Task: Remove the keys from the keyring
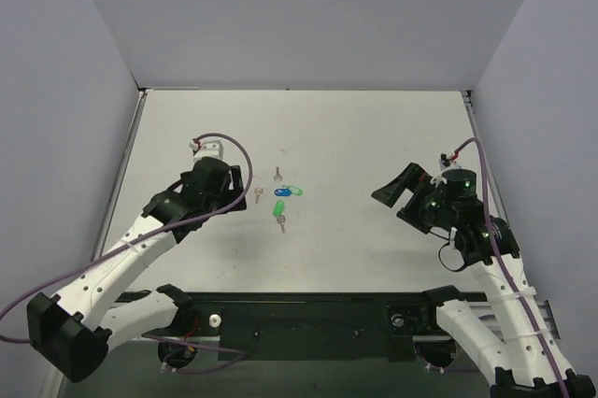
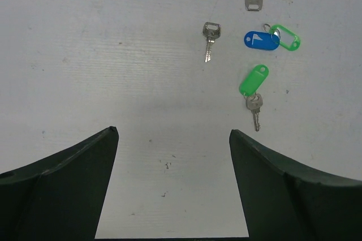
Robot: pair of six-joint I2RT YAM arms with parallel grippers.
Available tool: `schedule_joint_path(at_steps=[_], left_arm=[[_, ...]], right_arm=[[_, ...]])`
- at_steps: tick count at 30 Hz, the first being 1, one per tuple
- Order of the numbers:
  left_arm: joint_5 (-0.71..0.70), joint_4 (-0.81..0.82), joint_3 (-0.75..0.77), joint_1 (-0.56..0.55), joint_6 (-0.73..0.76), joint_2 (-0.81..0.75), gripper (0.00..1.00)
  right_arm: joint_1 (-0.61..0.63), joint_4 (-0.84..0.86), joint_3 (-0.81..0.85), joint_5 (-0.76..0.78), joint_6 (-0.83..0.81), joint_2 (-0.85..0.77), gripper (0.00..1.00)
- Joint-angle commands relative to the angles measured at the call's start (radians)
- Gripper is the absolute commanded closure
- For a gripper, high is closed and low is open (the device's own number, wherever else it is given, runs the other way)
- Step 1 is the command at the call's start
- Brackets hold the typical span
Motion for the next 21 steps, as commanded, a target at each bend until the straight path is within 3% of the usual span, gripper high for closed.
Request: schedule_joint_path(at_steps=[1, 11, 21], left_arm=[[-0.179, -0.011, 0.103, -0.104, -0.09, 0.106, 0.11], [-0.492, -0.121, 0.322, -0.291, -0.259, 0.488, 0.12], [-0.497, -0.184, 0.514, -0.332, -0.299, 0.747, 0.1]], right_arm=[[0.032, -0.055, 0.059, 0.013, -0.028, 0.011, 0.07], [0.048, -0.159, 0.134, 0.041, -0.064, 0.023, 0.07], [0.056, -0.214, 0.13, 0.054, -0.075, 0.031, 0.09]])
